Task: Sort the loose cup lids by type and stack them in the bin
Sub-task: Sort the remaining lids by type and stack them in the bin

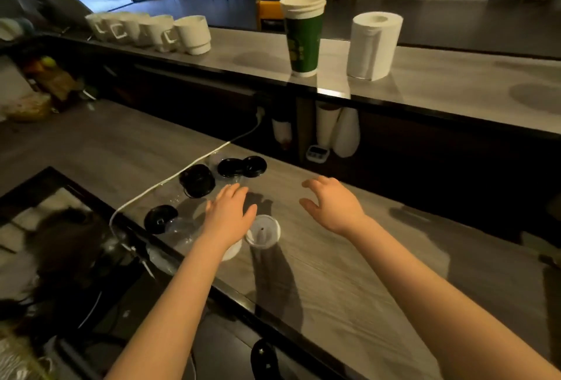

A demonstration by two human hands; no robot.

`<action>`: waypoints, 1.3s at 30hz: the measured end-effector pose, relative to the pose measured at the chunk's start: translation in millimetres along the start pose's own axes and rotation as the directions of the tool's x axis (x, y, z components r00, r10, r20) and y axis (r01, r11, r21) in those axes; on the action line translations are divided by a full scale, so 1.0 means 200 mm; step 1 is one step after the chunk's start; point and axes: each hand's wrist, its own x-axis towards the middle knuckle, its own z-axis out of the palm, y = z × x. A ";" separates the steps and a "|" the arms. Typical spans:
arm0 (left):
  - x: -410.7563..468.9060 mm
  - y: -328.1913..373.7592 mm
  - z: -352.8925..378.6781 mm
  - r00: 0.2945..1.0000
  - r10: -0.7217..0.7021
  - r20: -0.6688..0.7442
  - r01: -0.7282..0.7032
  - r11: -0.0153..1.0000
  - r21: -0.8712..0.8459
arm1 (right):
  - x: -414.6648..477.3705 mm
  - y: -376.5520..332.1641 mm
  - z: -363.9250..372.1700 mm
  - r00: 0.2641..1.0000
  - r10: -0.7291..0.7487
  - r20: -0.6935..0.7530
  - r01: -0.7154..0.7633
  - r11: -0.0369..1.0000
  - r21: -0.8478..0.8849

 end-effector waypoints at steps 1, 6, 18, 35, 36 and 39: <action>0.05 -0.07 -0.01 1.000 -0.001 0.008 0.001 1.000 0.002 | 0.06 -0.04 0.03 1.000 0.008 0.017 -0.008 1.000 0.004; 0.33 -0.39 -0.05 0.999 0.013 0.043 -0.013 1.000 -0.008 | 0.39 -0.22 0.18 0.995 0.061 0.083 -0.060 0.998 -0.014; 1.02 -0.72 0.04 0.930 -0.105 0.353 0.168 0.974 -0.152 | 0.94 -0.43 0.49 0.856 0.410 0.314 -0.478 0.860 0.180; 1.26 -0.76 0.23 0.968 -0.074 0.239 0.153 0.932 -0.329 | 1.33 -0.46 0.73 0.788 0.532 0.310 -0.614 0.636 0.468; 1.25 -0.75 0.21 0.971 -0.086 0.224 0.169 0.909 -0.382 | 1.34 -0.45 0.73 0.782 0.559 0.275 -0.611 0.601 0.515; 1.24 -0.72 0.15 0.965 -0.131 0.228 0.247 0.753 -0.611 | 1.34 -0.44 0.71 0.803 0.563 0.194 -0.514 0.490 0.704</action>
